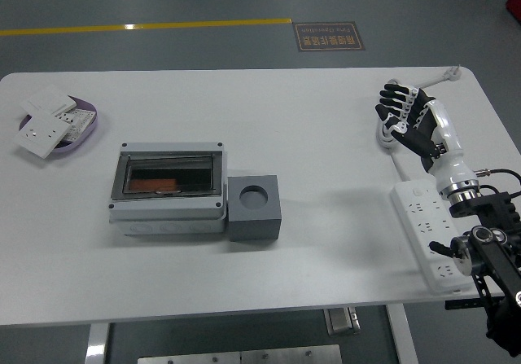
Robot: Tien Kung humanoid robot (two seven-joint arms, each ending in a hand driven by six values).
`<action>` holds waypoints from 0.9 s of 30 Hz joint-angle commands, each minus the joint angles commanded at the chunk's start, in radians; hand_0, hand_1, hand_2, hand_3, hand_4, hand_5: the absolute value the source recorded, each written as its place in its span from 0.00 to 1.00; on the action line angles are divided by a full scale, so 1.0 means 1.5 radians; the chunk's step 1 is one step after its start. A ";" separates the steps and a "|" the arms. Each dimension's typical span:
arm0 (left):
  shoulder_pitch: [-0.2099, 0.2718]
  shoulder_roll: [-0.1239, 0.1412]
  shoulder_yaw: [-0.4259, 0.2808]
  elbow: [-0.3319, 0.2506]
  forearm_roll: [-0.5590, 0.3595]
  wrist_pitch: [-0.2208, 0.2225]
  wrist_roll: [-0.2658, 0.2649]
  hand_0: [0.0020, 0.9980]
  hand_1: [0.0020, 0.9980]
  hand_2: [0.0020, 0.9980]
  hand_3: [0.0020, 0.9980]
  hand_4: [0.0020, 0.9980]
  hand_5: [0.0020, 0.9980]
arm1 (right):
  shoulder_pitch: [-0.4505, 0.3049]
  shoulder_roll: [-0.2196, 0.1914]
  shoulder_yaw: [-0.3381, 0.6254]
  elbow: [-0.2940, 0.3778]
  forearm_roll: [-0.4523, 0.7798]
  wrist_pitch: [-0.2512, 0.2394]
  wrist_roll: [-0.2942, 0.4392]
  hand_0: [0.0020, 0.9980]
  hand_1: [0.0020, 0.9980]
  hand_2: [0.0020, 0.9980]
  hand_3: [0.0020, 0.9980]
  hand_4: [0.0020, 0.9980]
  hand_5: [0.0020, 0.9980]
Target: Pick up the cylinder from the cube,place it in the box,flap close box
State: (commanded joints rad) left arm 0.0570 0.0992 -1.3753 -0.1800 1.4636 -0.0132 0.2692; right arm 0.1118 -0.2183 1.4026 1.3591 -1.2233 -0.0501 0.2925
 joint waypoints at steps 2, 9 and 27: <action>0.001 0.001 -0.002 0.000 0.002 0.000 0.000 0.60 0.57 0.58 0.57 0.59 0.17 | -0.002 -0.001 0.003 -0.001 -0.001 -0.001 0.002 0.77 0.69 0.67 0.67 0.82 0.24; 0.002 0.003 -0.004 0.000 0.007 -0.001 0.000 0.60 0.57 0.58 0.57 0.59 0.17 | -0.003 0.001 0.003 -0.005 -0.007 -0.007 0.005 0.76 0.65 0.63 0.64 0.85 0.25; 0.014 -0.011 0.003 0.000 -0.012 0.003 -0.002 0.60 0.57 0.58 0.57 0.59 0.17 | 0.008 -0.010 0.022 0.003 -0.013 -0.008 0.001 0.72 0.62 0.60 0.61 0.84 0.24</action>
State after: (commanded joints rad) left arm 0.0785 0.0828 -1.3708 -0.1800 1.4453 -0.0090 0.2659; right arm 0.1231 -0.2332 1.4358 1.3631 -1.2421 -0.0625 0.2935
